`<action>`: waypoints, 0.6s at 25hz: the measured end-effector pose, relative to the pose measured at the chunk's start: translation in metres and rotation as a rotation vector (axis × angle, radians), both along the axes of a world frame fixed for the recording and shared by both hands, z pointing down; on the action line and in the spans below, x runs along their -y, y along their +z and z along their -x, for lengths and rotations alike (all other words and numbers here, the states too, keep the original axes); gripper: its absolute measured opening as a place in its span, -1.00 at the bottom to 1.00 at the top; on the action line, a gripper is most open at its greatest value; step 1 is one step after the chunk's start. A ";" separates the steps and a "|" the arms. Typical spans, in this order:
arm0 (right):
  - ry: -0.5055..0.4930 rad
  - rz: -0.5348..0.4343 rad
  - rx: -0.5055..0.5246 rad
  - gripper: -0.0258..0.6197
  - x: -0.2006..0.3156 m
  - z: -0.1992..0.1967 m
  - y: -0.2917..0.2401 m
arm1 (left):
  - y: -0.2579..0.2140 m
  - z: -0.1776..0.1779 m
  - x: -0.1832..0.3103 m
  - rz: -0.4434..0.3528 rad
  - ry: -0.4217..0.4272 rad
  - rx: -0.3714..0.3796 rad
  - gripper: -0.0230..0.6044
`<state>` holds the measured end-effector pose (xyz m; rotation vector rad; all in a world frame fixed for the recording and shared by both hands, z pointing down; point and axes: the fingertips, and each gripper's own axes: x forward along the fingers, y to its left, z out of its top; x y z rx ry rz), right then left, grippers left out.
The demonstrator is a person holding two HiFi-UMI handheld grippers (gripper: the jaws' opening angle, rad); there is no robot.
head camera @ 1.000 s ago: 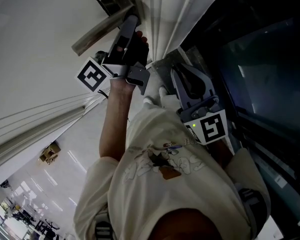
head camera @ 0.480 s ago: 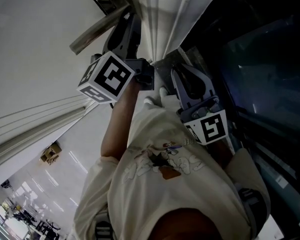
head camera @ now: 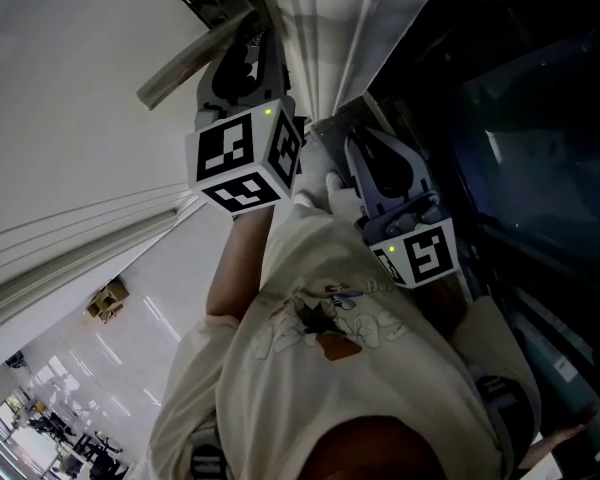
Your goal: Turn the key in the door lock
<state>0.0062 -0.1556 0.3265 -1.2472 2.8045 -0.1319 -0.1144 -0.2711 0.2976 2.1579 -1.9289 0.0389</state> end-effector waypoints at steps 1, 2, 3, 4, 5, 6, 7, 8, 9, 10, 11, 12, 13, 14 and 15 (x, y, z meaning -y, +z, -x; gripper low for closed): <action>-0.002 0.001 0.003 -0.78 0.000 0.000 0.000 | 0.000 0.000 0.000 -0.003 -0.010 0.032 -0.50; -0.003 0.002 0.004 -0.78 0.000 0.000 0.001 | -0.001 0.000 0.000 -0.006 -0.019 0.058 -0.50; -0.004 0.004 0.005 -0.78 0.000 -0.001 0.001 | -0.001 0.000 0.000 -0.008 -0.025 0.079 -0.50; -0.005 0.005 0.005 -0.78 0.000 -0.001 0.001 | -0.001 0.000 0.000 -0.011 -0.029 0.093 -0.51; -0.005 0.005 0.004 -0.78 0.001 -0.002 0.002 | -0.002 0.000 0.000 -0.013 -0.031 0.102 -0.51; -0.004 0.005 0.004 -0.78 0.001 -0.002 0.002 | -0.002 0.000 0.000 -0.015 -0.030 0.107 -0.51; -0.003 0.004 0.004 -0.78 0.001 -0.003 0.002 | -0.002 0.000 0.000 -0.017 -0.029 0.107 -0.51; -0.002 0.001 0.006 -0.78 0.001 -0.004 0.001 | -0.002 -0.001 0.000 -0.020 -0.026 0.102 -0.51; -0.001 -0.002 0.008 -0.78 0.001 -0.004 0.001 | -0.002 -0.001 0.000 -0.022 -0.023 0.095 -0.50; 0.000 -0.002 0.006 -0.78 0.001 -0.004 0.001 | -0.002 -0.002 -0.002 -0.024 -0.017 0.086 -0.49; 0.001 0.000 0.002 -0.78 0.000 -0.005 0.002 | -0.001 -0.003 -0.003 -0.026 -0.009 0.077 -0.47; 0.001 0.000 0.000 -0.78 0.000 -0.005 0.001 | 0.000 -0.005 -0.005 -0.026 0.000 0.071 -0.45; 0.002 -0.001 -0.001 -0.78 0.000 -0.006 0.001 | 0.002 -0.006 -0.008 -0.024 0.008 0.067 -0.43; 0.001 -0.003 -0.002 -0.78 0.000 -0.006 0.000 | 0.004 -0.007 -0.011 -0.019 0.013 0.065 -0.41; -0.001 -0.007 -0.002 -0.78 0.000 -0.005 -0.001 | 0.007 -0.008 -0.014 -0.014 0.015 0.064 -0.41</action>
